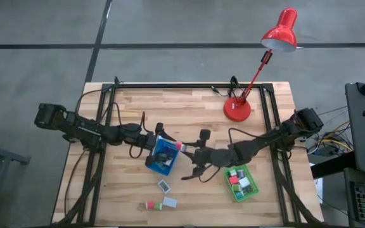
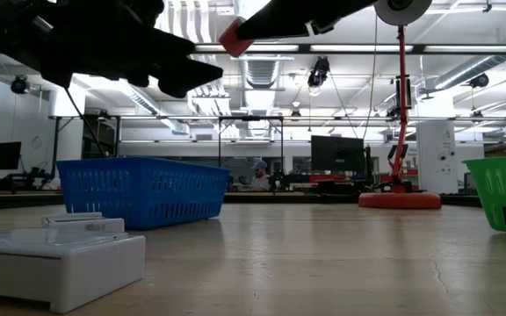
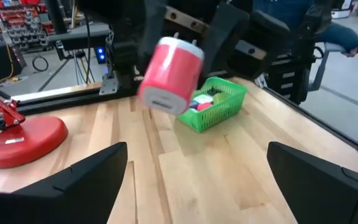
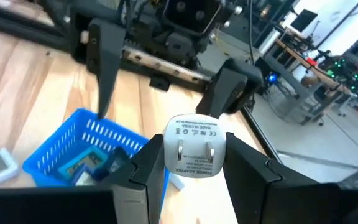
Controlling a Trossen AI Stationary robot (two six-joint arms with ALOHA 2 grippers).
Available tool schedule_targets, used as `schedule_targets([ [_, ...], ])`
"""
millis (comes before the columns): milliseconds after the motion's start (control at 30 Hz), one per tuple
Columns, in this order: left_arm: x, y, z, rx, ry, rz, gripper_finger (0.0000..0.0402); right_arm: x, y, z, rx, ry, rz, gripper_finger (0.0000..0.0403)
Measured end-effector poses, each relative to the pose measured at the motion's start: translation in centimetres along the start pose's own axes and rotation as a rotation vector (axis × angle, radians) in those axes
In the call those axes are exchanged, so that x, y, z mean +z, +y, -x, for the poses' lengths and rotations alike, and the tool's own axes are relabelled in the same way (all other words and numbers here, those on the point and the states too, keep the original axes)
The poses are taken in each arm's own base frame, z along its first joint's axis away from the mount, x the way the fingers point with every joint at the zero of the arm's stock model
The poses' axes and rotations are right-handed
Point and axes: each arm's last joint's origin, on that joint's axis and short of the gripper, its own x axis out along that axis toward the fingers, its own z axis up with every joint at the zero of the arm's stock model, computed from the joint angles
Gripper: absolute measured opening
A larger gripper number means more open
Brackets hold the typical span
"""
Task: Pick & Place Office items
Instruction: Put the top pink white charger adapter into the green bin
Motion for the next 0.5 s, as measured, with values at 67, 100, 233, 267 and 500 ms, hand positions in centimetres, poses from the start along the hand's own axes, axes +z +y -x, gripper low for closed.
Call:
schedule_targets([
  [67,-0.1,0.0,0.0,0.000,0.010,0.001,0.0389,-0.1,0.4,0.5,0.002,0.019,-0.001,0.0123],
  [100,-0.1,0.0,0.0,-0.001,0.013,0.000,0.0389,-0.1,0.6,0.8,-0.005,0.031,-0.002,0.0123],
  [233,-0.2,0.0,0.0,-0.002,0.025,-0.007,0.0389,-0.3,1.3,2.3,-0.030,0.081,0.000,0.0123],
  [267,-0.3,0.0,0.0,-0.002,0.028,-0.007,0.0389,-0.3,1.5,2.7,-0.032,0.094,-0.001,0.0123],
  [500,-0.3,0.0,0.0,-0.003,0.032,-0.017,0.0389,-0.8,2.2,6.1,-0.056,0.180,-0.043,0.0123],
])
